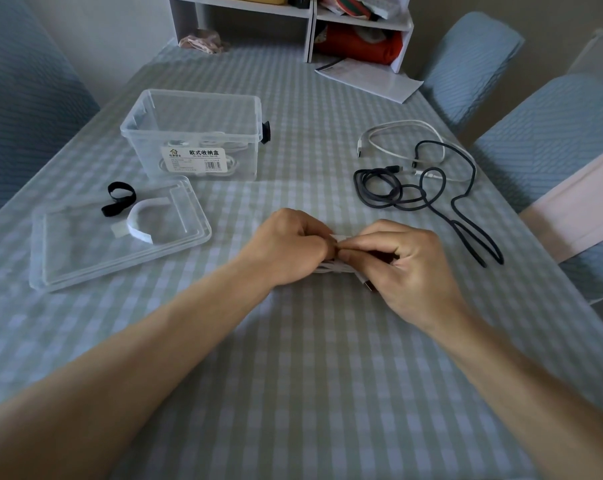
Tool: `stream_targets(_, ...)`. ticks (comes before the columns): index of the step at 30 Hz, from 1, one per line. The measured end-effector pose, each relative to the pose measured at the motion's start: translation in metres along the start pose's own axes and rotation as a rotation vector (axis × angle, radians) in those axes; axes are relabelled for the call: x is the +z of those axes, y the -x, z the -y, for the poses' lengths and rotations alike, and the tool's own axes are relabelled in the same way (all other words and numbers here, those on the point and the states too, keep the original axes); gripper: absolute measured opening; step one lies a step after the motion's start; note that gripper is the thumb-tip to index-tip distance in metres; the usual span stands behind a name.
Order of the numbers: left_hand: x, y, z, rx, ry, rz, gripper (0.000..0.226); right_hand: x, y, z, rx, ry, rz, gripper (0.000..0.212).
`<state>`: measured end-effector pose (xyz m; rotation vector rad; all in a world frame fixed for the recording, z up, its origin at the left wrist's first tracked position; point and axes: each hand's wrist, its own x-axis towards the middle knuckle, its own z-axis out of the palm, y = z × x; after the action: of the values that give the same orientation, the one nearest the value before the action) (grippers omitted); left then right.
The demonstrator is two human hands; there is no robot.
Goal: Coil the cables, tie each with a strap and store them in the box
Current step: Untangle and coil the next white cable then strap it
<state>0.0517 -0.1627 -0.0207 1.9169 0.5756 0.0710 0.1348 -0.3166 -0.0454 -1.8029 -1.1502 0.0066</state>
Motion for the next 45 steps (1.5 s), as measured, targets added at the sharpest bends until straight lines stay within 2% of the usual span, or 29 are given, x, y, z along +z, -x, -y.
stream_targets(5, 0.001, -0.001, 0.002, -0.009, 0.011, -0.026, 0.02, -0.001, -0.001, -0.001, -0.024, 0.05, 0.017, 0.01)
stream_targets(11, -0.002, 0.0, 0.0, -0.002, 0.049, 0.032, 0.025, 0.0, 0.001, -0.002, -0.065, 0.097, 0.009, 0.01)
stream_targets(16, -0.007, 0.001, 0.005, 0.085, 0.053, 0.109, 0.03, 0.002, 0.004, -0.004, -0.085, 0.148, 0.004, 0.009)
stream_targets(22, -0.01, 0.003, 0.007, 0.087, 0.138, 0.103, 0.041, 0.003, 0.011, -0.007, -0.214, 0.248, 0.02, 0.015)
stream_targets(26, -0.008, 0.005, 0.009, 0.087, 0.176, 0.11, 0.03, -0.004, 0.019, -0.01, -0.305, 0.382, 0.139, 0.029)
stream_targets(29, -0.004, 0.004, 0.011, 0.101, 0.152, 0.059, 0.021, -0.006, 0.02, -0.01, -0.309, 0.364, 0.17, 0.032)
stream_targets(32, -0.001, 0.002, 0.013, 0.133, 0.11, 0.012, 0.02, -0.009, 0.019, -0.009, -0.259, 0.272, 0.162, 0.032)
stream_targets(35, 0.0, 0.001, 0.013, 0.154, 0.042, -0.008, 0.012, -0.013, 0.018, -0.008, -0.12, 0.106, 0.142, 0.028)
stream_targets(38, 0.002, 0.002, 0.014, 0.177, -0.022, -0.029, 0.008, -0.016, 0.016, -0.007, 0.015, -0.06, 0.038, 0.02)
stream_targets(41, 0.002, 0.005, 0.016, 0.302, -0.126, -0.071, 0.011, -0.014, 0.013, -0.008, 0.105, -0.079, -0.072, 0.016)
stream_targets(45, 0.0, 0.009, 0.014, 0.448, -0.156, -0.067, 0.016, -0.014, 0.002, -0.005, 0.323, -0.188, 0.012, 0.028)
